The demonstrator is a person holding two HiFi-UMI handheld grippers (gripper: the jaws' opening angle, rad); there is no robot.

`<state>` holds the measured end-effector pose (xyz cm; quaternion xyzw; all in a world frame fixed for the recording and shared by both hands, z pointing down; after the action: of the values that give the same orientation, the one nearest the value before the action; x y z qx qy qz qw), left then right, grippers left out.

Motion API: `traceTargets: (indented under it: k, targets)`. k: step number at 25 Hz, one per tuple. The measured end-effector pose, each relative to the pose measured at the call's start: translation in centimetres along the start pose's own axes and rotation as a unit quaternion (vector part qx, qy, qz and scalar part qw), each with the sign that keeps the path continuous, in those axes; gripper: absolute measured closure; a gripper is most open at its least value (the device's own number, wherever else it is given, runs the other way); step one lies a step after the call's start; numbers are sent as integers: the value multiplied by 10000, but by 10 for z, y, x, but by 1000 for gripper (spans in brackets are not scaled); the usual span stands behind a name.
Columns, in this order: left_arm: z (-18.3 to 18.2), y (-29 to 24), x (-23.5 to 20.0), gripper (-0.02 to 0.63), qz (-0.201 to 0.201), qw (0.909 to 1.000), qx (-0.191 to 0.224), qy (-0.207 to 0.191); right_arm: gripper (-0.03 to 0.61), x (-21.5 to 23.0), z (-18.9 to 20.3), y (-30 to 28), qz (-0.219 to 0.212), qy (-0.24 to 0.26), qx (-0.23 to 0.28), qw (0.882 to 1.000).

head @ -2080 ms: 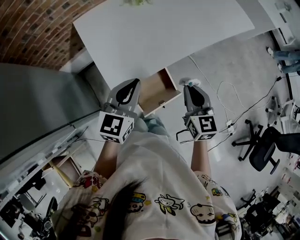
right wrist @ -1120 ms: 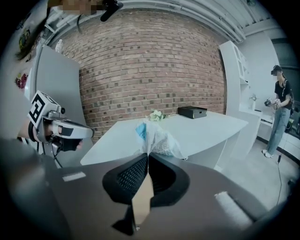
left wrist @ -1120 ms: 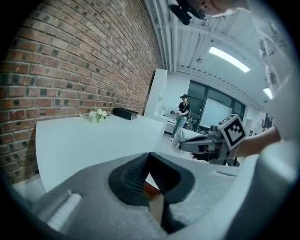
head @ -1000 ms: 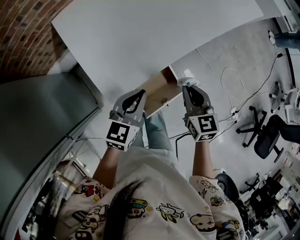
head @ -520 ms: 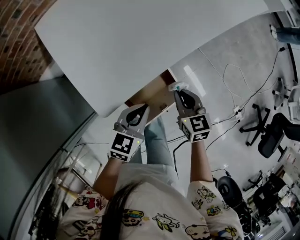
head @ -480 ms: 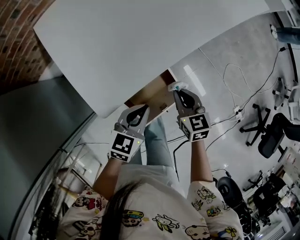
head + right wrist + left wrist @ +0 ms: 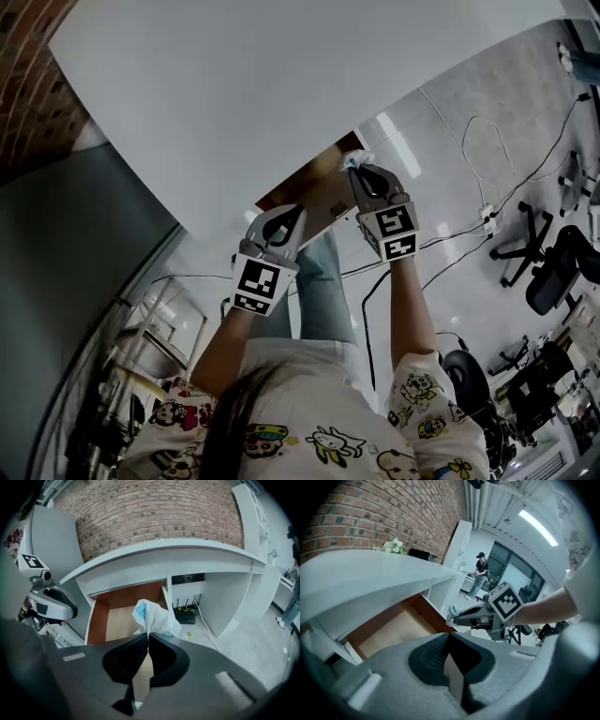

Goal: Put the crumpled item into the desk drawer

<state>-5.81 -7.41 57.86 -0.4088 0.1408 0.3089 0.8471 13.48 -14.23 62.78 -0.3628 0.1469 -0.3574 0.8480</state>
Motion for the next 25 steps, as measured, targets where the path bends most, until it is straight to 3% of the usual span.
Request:
traceTargets:
  k: [5,13,21,25]
  targets:
    - [22,-11,-12,615,-52,9997,-140,169,563,-7,13,-29,-291,205,-296,9989]
    - [43,-28,-28,615,-79,9994,-323,97,563,-17,20,-71,-778,753,-667,9919]
    - [61,-43,-37,615,-41,9982,-593,15,563,-28,33,-109,-1317,1262,-1357,9738]
    - [69,-48,-34,615,7,9972,-744,-44,563,-30,42,-120,-1662,1278,-1731,9623]
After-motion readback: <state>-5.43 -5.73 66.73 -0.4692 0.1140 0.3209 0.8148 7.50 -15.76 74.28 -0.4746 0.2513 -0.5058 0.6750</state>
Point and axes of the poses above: the fingertips, and each gripper's own axes: y backward along the fingers, x to its right, z out of its underside, the point moved 9 cm from there along y, backward along the fingers, and after that the axes turned 13 degrees about y, right-handed, at the moved point
